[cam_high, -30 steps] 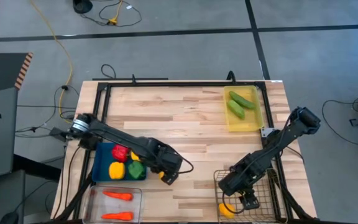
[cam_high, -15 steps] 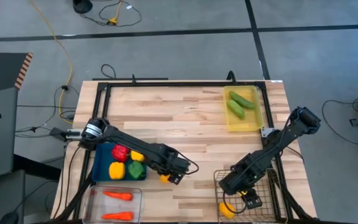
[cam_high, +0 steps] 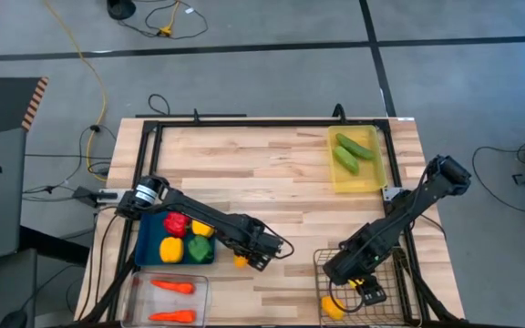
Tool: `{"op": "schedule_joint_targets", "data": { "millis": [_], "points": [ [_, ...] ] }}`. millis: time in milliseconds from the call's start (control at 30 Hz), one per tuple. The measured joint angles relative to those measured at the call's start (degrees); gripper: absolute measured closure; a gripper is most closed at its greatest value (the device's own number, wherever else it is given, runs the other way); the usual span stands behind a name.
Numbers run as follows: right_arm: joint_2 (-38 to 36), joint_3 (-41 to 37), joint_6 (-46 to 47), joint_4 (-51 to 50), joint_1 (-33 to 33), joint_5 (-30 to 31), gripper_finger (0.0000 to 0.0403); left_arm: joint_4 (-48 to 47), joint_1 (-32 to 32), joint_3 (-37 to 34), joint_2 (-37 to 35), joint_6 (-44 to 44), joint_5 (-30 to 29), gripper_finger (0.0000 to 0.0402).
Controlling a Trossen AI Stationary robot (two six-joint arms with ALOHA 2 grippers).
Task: Sort produce into baskets
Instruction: Put the yellow mango into the wire basket
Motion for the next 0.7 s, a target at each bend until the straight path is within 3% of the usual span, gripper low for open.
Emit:
{"op": "schedule_joint_targets", "data": {
  "millis": [233,467,700],
  "points": [
    [-3.7,0.0,-2.9,-1.8,-0.1,3.2,0.0135,-0.4,0.0,0.5,0.1,4.2,-0.1,0.0209],
    [-11.9,0.0,-3.0,-3.2,-0.2,14.7,0.0135,-2.6,0.8,8.9,0.1,14.6,-0.2,0.0209],
    [-19.6,0.0,-2.8,-6.2,-0.2,26.2,0.0135,-3.3,2.1,23.1,0.1,22.8,-6.4,0.0194]
  ]
}}
